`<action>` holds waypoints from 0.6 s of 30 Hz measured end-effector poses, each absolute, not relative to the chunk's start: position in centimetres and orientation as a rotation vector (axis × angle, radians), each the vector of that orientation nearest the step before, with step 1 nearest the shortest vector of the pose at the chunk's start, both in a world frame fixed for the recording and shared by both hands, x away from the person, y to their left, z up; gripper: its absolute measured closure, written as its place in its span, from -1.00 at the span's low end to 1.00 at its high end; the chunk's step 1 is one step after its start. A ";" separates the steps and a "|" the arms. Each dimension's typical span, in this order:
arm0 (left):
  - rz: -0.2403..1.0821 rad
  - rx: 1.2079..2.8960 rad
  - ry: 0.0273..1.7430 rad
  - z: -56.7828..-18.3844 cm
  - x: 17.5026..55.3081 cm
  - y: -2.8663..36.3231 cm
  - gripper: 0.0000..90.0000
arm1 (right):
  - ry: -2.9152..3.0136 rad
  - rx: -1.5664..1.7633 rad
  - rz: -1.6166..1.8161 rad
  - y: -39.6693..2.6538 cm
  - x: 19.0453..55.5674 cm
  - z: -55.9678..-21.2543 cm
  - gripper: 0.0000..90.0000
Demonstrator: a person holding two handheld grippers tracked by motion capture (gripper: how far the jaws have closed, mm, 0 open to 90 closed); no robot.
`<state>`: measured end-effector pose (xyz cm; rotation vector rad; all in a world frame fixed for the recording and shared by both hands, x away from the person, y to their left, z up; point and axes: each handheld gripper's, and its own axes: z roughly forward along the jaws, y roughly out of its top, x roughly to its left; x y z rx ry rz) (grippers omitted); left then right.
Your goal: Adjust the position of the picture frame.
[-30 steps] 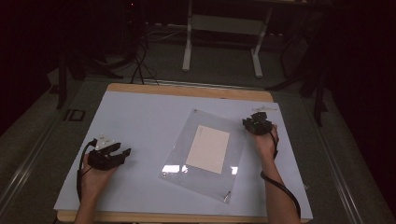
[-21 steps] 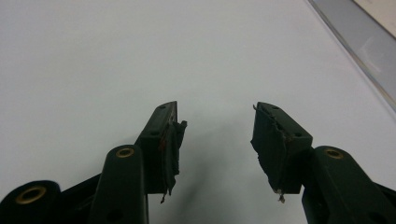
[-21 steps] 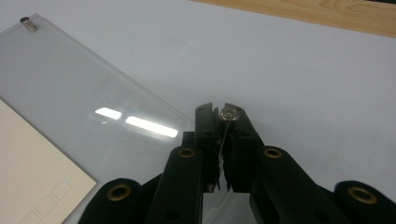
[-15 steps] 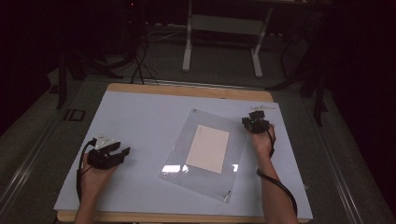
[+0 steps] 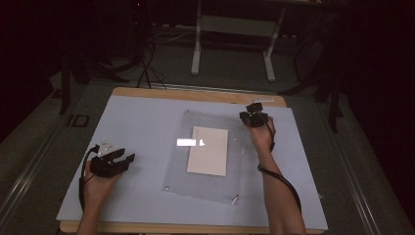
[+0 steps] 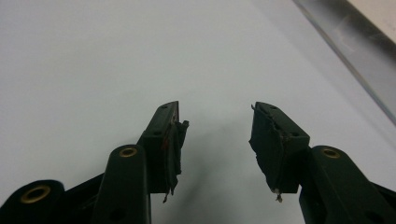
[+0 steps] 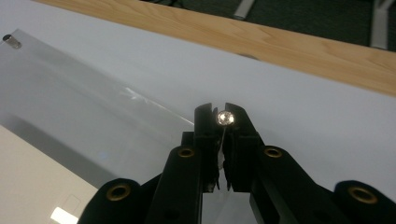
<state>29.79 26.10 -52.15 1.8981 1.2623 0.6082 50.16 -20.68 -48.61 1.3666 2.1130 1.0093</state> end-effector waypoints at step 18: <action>0.628 1.839 1.258 -51.6 29.1 27.0 0.20 | 2.386 1.165 1.059 -6.1 50.8 -50.1 0.88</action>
